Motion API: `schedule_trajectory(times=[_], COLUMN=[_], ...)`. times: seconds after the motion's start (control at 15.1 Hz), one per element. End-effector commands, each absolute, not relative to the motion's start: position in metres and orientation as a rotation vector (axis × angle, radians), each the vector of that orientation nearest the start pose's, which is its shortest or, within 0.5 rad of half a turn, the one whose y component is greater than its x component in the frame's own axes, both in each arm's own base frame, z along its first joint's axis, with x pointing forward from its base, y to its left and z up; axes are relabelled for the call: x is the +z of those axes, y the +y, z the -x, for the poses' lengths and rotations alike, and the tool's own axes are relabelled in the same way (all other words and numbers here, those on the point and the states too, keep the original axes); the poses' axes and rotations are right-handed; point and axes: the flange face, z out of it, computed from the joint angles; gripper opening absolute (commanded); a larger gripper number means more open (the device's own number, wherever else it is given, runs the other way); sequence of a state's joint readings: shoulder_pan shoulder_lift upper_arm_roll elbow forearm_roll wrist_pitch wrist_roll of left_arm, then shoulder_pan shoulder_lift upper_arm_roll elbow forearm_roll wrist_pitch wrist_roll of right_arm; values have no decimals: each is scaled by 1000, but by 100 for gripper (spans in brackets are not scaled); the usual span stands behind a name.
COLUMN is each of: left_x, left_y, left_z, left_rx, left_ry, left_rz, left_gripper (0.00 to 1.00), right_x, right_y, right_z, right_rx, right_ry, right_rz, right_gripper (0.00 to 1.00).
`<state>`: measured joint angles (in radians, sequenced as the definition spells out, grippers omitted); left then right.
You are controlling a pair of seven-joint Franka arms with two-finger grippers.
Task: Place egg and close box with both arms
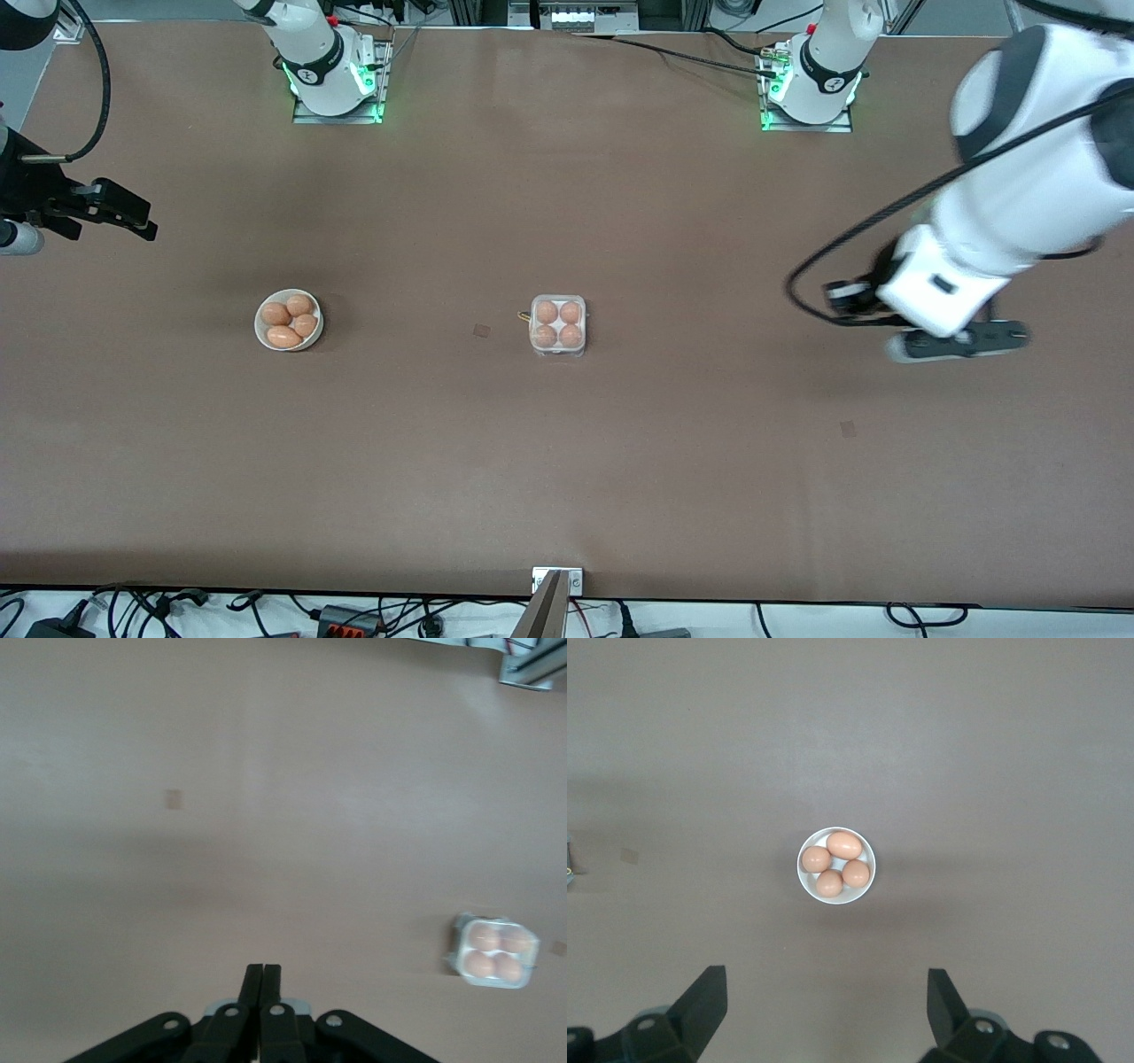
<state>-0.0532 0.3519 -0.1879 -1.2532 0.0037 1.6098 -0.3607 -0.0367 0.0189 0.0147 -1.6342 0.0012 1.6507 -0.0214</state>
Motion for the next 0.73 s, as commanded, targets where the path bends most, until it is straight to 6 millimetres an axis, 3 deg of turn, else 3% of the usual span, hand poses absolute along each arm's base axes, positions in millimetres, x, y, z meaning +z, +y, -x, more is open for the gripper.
schedule_trajectory(times=[0.0,0.46,0.66], left_x=[570,549,544], left_y=[-121,-97,-81], left_z=[-627,-595,-594], left_rx=[19,-26,-17], left_ry=[-162,-196,-178], left_rz=[3143,3118,3114], left_gripper=[5,2,1], right_x=[595,594,593], right_y=[-15,-14,-14], right_z=[-558,-558,-559], right_rx=[5,8,8], right_ry=[-18,-15,-13], right_rz=[3149,3149,3149], right_gripper=[100,100,100])
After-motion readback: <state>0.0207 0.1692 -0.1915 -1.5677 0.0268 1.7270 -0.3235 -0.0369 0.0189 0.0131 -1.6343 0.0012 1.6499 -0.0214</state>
